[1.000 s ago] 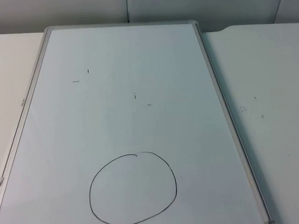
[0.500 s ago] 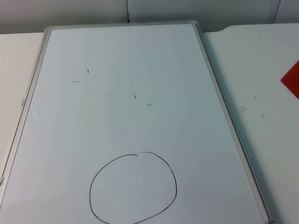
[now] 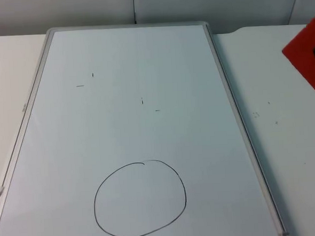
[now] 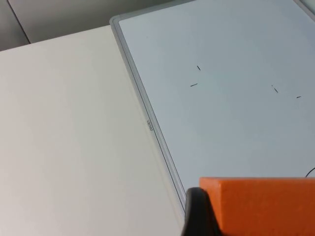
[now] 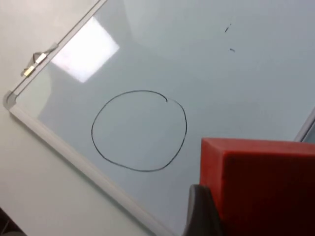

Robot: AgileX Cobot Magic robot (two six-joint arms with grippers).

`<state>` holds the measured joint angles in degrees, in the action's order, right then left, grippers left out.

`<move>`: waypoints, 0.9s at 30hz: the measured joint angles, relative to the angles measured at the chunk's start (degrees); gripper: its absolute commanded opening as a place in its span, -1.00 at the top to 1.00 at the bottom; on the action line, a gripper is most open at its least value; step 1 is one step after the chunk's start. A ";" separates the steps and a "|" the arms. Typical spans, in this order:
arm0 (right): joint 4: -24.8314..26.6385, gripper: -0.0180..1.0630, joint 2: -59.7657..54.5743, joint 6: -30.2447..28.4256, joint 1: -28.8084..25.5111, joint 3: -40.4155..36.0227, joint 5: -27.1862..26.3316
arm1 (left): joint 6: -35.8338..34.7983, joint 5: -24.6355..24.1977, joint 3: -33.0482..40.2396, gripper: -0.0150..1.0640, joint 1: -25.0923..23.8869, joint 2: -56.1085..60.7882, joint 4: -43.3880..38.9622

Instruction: Pick up one cube with the left hand and another cube with the right hand. First place the cube in the right hand at the target position, then stack the cube in the left hand on top.

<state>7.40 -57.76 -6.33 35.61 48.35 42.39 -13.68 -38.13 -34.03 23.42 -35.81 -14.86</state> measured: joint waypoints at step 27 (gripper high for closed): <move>-13.95 0.97 -43.40 11.42 18.41 14.25 -8.24 | 0.00 0.00 0.00 0.75 0.00 0.00 0.00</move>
<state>-6.55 -101.16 5.09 54.02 62.59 34.15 -13.68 -38.13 -34.03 23.42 -35.81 -14.86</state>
